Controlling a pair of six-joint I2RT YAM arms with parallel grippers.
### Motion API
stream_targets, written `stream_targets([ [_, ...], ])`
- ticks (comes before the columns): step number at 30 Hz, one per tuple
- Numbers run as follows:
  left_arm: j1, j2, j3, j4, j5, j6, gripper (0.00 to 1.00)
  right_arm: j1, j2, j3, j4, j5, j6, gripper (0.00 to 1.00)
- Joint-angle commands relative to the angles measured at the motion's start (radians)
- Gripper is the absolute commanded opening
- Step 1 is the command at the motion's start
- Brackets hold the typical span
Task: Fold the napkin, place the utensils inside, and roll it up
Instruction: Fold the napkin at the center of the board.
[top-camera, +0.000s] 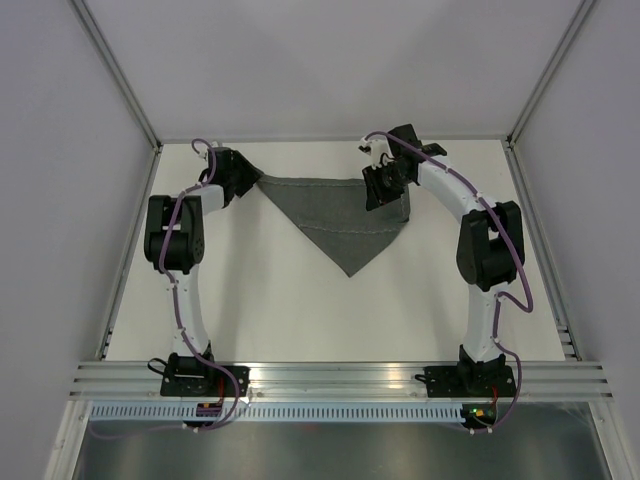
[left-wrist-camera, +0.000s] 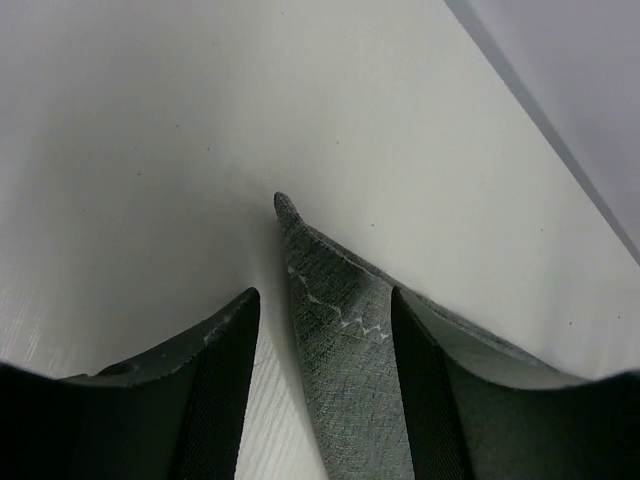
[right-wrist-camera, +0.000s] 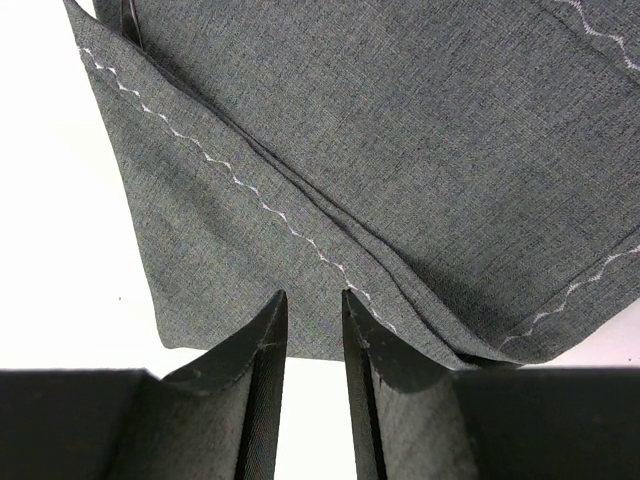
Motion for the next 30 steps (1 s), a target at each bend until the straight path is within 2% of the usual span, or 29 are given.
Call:
stream_targets([
  [1, 0.008, 0.025, 0.041, -0.007, 0.017, -0.048, 0.59, -0.008, -0.057, -0.001, 0.009, -0.016, 0.011, 0.34],
  [5, 0.008, 0.04, 0.056, -0.007, 0.018, -0.05, 0.52, -0.012, -0.055, -0.005, 0.013, -0.018, 0.014, 0.34],
  [6, 0.008, 0.043, 0.059, -0.007, 0.02, -0.05, 0.46, -0.012, -0.055, -0.005, 0.015, -0.018, 0.013, 0.33],
  [8, 0.008, 0.051, 0.065, -0.002, 0.024, -0.048, 0.42, -0.014, -0.054, -0.005, 0.013, -0.018, 0.014, 0.33],
  [9, 0.008, 0.053, 0.067, 0.002, 0.03, -0.047, 0.37, -0.015, -0.054, -0.005, 0.013, -0.018, 0.014, 0.33],
  [17, 0.008, 0.046, 0.07, 0.053, 0.092, -0.01, 0.13, -0.017, -0.054, -0.008, 0.012, -0.018, 0.013, 0.32],
  [18, 0.008, 0.039, 0.067, 0.074, 0.101, -0.003, 0.08, -0.015, -0.052, -0.008, 0.015, -0.018, 0.013, 0.31],
  [21, 0.008, 0.008, 0.034, 0.146, 0.153, 0.016, 0.02, -0.015, -0.052, -0.007, 0.015, -0.012, 0.013, 0.31],
  [30, -0.013, -0.122, -0.125, 0.428, 0.434, 0.028, 0.02, -0.015, -0.057, -0.01, 0.015, -0.003, 0.013, 0.31],
])
